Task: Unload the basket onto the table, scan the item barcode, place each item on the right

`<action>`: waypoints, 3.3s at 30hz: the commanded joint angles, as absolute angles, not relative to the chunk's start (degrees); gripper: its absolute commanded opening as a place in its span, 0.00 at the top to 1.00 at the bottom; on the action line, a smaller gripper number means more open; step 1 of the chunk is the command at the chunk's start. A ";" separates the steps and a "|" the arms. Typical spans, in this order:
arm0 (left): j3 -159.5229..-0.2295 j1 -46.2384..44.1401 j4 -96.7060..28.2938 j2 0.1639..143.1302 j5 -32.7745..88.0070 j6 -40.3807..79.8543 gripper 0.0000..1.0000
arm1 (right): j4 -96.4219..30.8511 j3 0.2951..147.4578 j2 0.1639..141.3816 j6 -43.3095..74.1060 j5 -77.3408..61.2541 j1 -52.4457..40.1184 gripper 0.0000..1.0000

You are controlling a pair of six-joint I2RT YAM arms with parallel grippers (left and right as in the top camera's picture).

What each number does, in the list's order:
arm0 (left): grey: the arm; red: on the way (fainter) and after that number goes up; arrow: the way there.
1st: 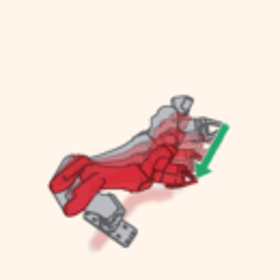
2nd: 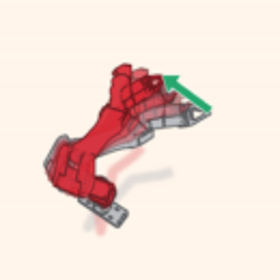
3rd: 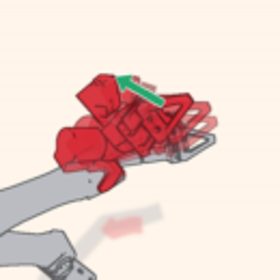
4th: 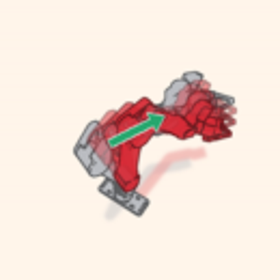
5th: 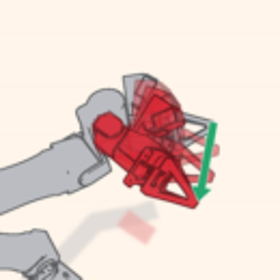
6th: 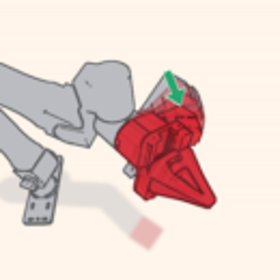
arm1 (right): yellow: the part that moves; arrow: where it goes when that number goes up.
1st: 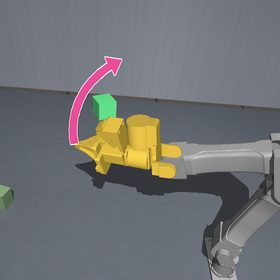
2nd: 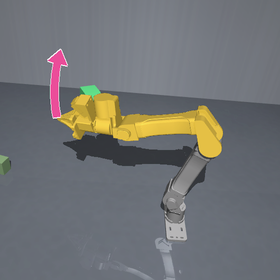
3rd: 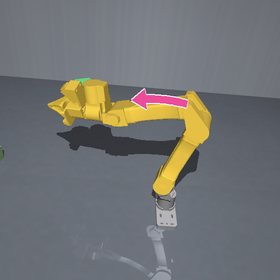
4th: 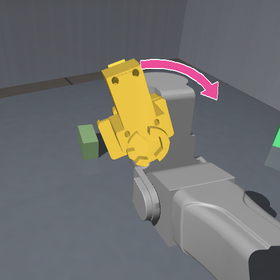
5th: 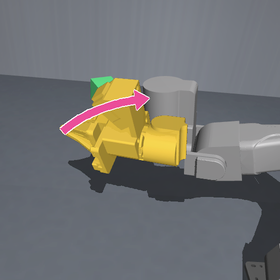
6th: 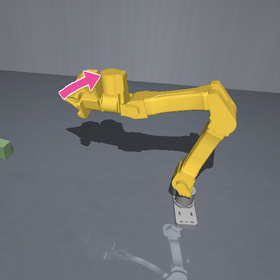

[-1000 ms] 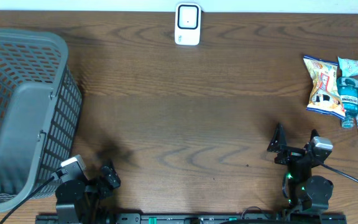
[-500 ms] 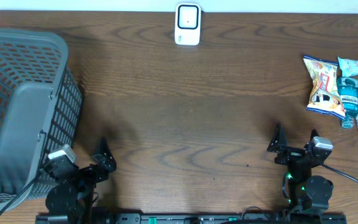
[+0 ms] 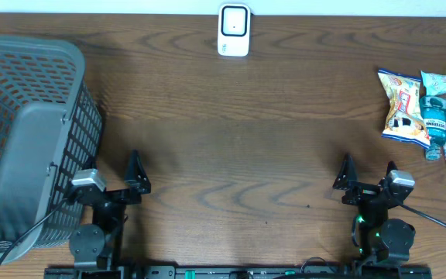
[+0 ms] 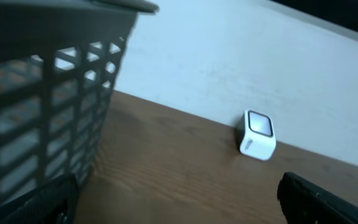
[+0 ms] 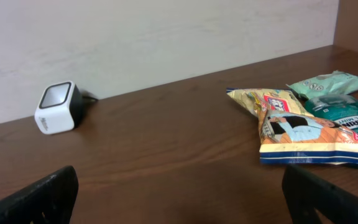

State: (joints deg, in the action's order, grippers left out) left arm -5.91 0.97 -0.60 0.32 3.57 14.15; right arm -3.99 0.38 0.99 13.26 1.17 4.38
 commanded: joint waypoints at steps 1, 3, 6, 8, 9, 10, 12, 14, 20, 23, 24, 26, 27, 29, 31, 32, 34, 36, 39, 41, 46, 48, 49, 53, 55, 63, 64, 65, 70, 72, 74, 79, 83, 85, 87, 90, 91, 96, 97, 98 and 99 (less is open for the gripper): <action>-2.63 0.78 2.11 0.12 5.43 9.47 0.02 | -4.16 0.32 0.93 14.13 1.10 4.84 0.01; -1.52 0.78 2.44 0.10 5.41 7.79 0.03 | -4.16 0.32 0.93 14.13 1.10 4.84 0.01; -0.21 0.78 1.85 0.10 5.41 5.52 0.02 | -4.16 0.32 0.97 14.13 1.10 4.84 0.01; -0.23 0.78 -0.95 0.10 5.41 3.68 0.02 | -4.16 0.32 0.99 14.13 1.10 4.84 0.01; -0.23 0.78 -2.26 0.10 5.39 2.98 0.02 | -4.16 0.32 1.02 14.13 1.10 4.84 0.01; -0.23 0.78 -4.01 0.10 5.34 2.57 0.02 | -4.16 0.32 1.02 14.13 1.10 4.84 0.01; -0.23 0.78 -3.81 0.10 5.13 1.63 0.02 | -4.16 0.34 1.02 14.13 1.10 4.84 0.01; -0.23 0.78 -3.81 0.10 5.10 0.75 0.02 | -4.14 0.32 1.02 14.13 1.10 4.84 0.01; -0.23 0.78 -3.81 0.10 5.15 0.62 0.02 | -4.16 0.34 1.02 14.13 1.10 4.84 0.01; -0.23 0.78 -3.75 0.10 5.15 0.64 0.02 | -4.16 0.34 1.02 14.13 1.10 4.84 0.01; -0.23 0.78 -3.75 0.10 5.15 0.64 0.02 | -4.16 0.32 1.02 14.13 1.10 4.84 0.01; -0.23 0.78 -3.75 0.10 5.15 0.64 0.02 | -4.16 0.32 1.02 14.13 1.10 4.84 0.01; -0.23 0.78 -3.75 0.10 5.15 0.64 0.02 | -4.16 0.34 1.02 14.13 1.10 4.84 0.01; -0.23 0.78 -3.75 0.10 5.15 0.67 0.02 | -4.16 0.32 1.02 14.13 1.10 4.84 0.01; -0.23 0.78 -3.73 0.10 5.15 0.64 0.02 | -4.16 0.32 1.02 14.13 1.10 4.84 0.01; -0.23 0.80 -3.73 0.10 5.15 0.64 0.02 | -4.16 0.32 1.02 14.13 1.13 4.84 0.01; -0.23 0.80 -3.73 0.10 5.15 0.64 0.02 | -4.16 0.32 1.02 14.13 1.10 4.84 0.01; -0.23 0.80 -3.73 0.10 5.15 0.64 0.02 | -4.16 0.32 1.02 14.13 1.10 4.84 0.01; -0.23 0.80 -3.73 0.10 5.15 0.64 0.02 | -4.16 0.34 1.02 14.13 1.10 4.84 0.01; -0.23 0.80 -3.73 0.10 5.15 0.64 0.02 | -4.16 0.34 1.02 14.13 1.10 4.84 0.01; -0.23 0.80 -3.73 0.10 5.15 0.67 0.02 | -4.05 0.32 1.02 14.09 2.46 4.84 0.01; -0.23 0.80 -3.73 0.10 5.15 0.64 0.02 | -4.08 0.34 1.02 14.06 2.44 4.84 0.01; -0.23 0.80 -3.73 0.10 5.15 0.64 0.02 | -4.08 0.32 1.02 13.93 2.42 4.84 0.01; -0.23 0.80 -3.73 0.10 5.15 0.67 0.03 | -4.29 0.32 1.04 4.82 -0.03 4.84 0.01; -0.23 0.80 -3.73 0.10 5.15 0.64 0.02 | -4.29 0.32 1.04 0.05 -1.06 4.84 0.01; -0.23 0.80 -3.73 0.10 5.15 0.64 0.02 | -4.29 0.32 1.04 -0.95 -0.40 4.84 0.01; -0.23 0.80 -3.73 0.10 5.15 0.64 0.02 | -4.29 0.32 1.04 -0.93 -0.40 4.84 0.01; -0.23 0.80 -3.73 0.10 5.15 0.64 0.02 | -4.29 0.32 1.04 -0.93 -0.40 4.84 0.01; -0.23 0.80 -3.73 0.10 5.15 0.67 0.02 | -4.29 0.32 1.04 -0.93 -0.40 4.84 0.01; -0.23 0.80 -3.73 0.10 5.15 0.64 0.02 | -4.29 0.32 1.04 -0.95 -0.40 4.84 0.01; -0.23 0.89 -3.73 0.21 5.15 0.64 0.02 | -4.29 0.32 1.04 -0.95 -0.40 4.84 0.01; -0.23 0.89 -3.73 0.23 5.15 0.64 0.02 | -4.29 0.32 1.04 -0.93 -0.40 4.84 0.01; -0.23 0.89 -3.73 0.23 5.15 0.64 0.02 | -4.29 0.32 1.04 -0.93 -0.40 4.84 0.01; -0.23 0.89 -3.73 0.23 5.15 0.67 0.02 | -4.29 0.32 1.04 -0.93 -0.40 4.84 0.01; -0.23 0.89 -3.73 0.23 5.15 0.64 0.02 | -4.29 0.32 1.04 -0.95 -0.40 4.84 0.01; -0.23 0.89 -3.73 0.23 5.15 0.64 0.02 | -4.29 0.32 1.04 -0.95 -0.40 4.84 0.01; -0.23 0.89 -3.73 0.23 5.15 0.64 0.02 | -4.29 0.34 1.04 -0.95 -0.40 4.84 0.01; -0.23 0.89 -3.73 0.23 5.15 0.64 0.02 | -4.29 0.32 1.04 -0.95 -0.40 4.84 0.01; -0.23 0.89 -3.73 0.23 5.15 0.64 0.02 | -4.29 0.32 1.04 -0.93 -0.40 4.84 0.01; -0.23 0.89 -3.73 0.23 5.15 0.67 0.02 | -4.29 0.32 1.04 -0.95 -0.40 4.84 0.01; -0.23 0.89 -3.73 0.23 5.15 0.64 0.02 | -4.29 0.32 1.04 -0.95 -0.40 4.84 0.01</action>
